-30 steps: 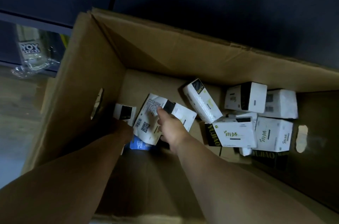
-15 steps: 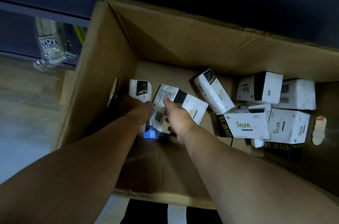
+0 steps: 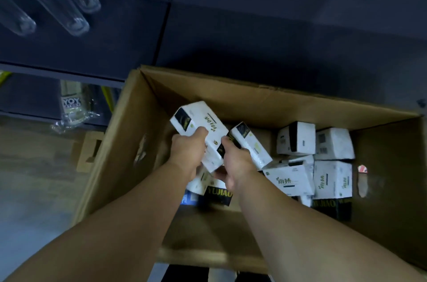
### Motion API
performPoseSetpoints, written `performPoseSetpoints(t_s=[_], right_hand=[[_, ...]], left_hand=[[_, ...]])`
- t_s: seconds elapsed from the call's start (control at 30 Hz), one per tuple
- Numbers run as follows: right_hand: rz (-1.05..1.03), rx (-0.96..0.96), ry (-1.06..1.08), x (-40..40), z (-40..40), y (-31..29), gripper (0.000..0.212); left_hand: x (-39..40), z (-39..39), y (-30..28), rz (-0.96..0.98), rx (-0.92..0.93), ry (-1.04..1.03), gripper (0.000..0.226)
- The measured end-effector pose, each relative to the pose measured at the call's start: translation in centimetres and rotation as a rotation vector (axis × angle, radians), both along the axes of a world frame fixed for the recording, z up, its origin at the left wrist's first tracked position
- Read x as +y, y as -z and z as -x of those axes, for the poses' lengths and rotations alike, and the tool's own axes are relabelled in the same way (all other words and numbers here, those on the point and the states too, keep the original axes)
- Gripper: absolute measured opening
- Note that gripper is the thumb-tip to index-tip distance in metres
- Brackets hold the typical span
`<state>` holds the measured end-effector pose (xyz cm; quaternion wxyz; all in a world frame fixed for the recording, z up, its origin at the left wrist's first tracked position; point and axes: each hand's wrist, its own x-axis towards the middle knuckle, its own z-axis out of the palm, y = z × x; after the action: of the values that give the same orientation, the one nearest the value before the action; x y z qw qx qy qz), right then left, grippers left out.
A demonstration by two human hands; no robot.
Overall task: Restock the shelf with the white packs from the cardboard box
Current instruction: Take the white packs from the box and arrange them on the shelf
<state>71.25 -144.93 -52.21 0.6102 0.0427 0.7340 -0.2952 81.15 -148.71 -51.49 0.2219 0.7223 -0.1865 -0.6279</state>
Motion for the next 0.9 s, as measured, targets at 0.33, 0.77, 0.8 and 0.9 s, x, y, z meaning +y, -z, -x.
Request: performPoseSetpoints(t_s=[0.33, 0.77, 0.8, 0.9], right_hand=[[0.325, 0.189, 0.028, 2.5, 7.4, -6.7, 0.051], [0.696, 0.308, -0.067, 9.7, 19.5, -20.4, 0.007], [0.726, 0.325, -0.072, 9.9, 20.1, -21.3, 0.008], [0.823, 0.403, -0.053, 10.6, 21.8, -24.1, 0.027]], left_hand=[[1.7, 3.7, -7.7, 0.163, 0.013, 0.002, 0.068], [8.3, 13.1, -21.2, 0.469, 0.01, 0.13, 0.013], [8.6, 13.6, -22.1, 0.502, 0.014, 0.139, 0.012], [9.4, 15.2, -24.8, 0.603, 0.023, 0.161, 0.009]])
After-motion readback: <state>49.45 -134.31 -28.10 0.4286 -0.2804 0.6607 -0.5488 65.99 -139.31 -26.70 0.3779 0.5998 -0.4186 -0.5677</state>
